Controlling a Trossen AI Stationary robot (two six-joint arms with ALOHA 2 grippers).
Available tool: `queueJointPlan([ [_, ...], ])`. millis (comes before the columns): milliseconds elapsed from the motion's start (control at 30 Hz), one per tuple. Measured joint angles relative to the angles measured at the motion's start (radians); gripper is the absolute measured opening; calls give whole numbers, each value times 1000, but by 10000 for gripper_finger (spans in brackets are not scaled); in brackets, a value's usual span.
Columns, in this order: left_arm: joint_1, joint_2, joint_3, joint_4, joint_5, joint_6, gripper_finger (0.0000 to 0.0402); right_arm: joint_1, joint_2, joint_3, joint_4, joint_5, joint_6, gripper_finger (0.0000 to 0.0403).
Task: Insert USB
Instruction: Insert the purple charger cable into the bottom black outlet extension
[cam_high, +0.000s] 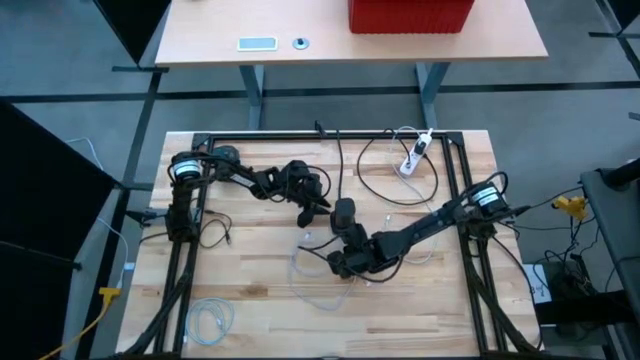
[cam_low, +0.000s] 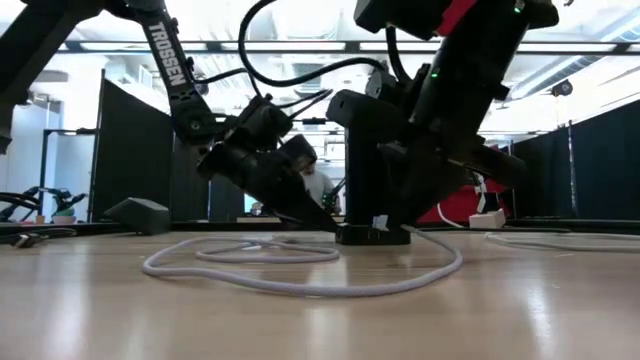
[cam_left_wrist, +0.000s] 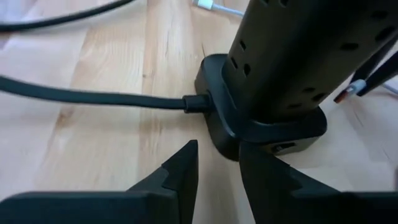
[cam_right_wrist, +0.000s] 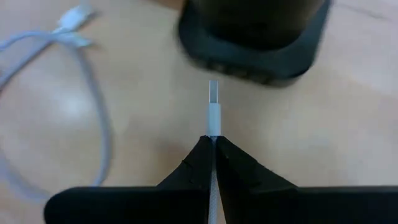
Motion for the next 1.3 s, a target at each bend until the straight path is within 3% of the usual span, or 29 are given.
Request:
queueJointPlan([
  [367, -2, 0, 0, 10, 0, 5, 103, -77, 15, 0, -23, -71, -111, 0],
  [1300, -18, -3, -1, -33, 2, -5, 103, -86, 14, 1, -40, -40, -12, 0],
])
